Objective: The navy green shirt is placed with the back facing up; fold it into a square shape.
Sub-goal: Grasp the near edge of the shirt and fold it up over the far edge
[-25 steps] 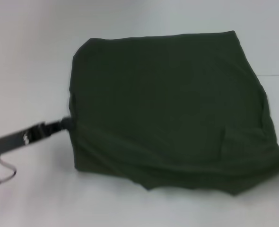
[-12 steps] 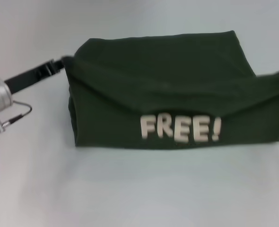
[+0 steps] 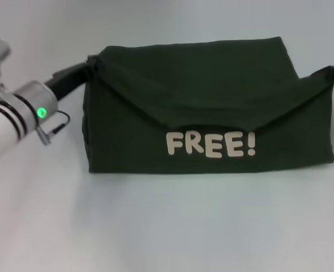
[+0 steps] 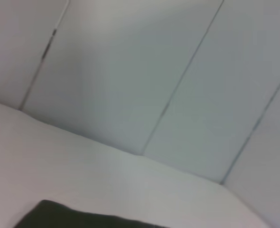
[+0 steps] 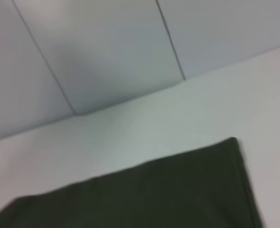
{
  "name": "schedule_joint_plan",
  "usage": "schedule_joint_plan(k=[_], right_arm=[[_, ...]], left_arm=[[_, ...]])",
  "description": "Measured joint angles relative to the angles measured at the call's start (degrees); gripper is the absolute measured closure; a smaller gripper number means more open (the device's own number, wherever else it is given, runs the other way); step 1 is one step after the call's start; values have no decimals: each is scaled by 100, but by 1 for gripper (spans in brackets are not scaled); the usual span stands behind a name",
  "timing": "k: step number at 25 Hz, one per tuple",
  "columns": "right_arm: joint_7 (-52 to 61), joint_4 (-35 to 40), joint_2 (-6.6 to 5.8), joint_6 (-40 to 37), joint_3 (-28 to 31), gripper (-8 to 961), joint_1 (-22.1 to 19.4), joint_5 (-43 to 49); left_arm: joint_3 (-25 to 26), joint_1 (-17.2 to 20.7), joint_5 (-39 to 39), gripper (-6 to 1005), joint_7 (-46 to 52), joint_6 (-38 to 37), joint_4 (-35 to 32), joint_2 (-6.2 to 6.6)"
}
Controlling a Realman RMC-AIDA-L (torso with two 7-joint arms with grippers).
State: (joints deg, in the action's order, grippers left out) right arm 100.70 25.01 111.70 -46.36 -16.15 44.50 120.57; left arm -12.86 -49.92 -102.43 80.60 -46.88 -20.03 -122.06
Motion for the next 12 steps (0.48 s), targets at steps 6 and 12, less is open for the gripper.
schedule_joint_plan(k=[6, 12], right_arm=[[-743, -405, 252, 965, -37, 908, 208, -106], [-1106, -474, 408, 1321, -78, 907, 289, -214]], left_arm=[[19, -48, 965, 971, -1681, 612, 566, -198], [13, -83, 1270, 970, -2234, 762, 773, -197]])
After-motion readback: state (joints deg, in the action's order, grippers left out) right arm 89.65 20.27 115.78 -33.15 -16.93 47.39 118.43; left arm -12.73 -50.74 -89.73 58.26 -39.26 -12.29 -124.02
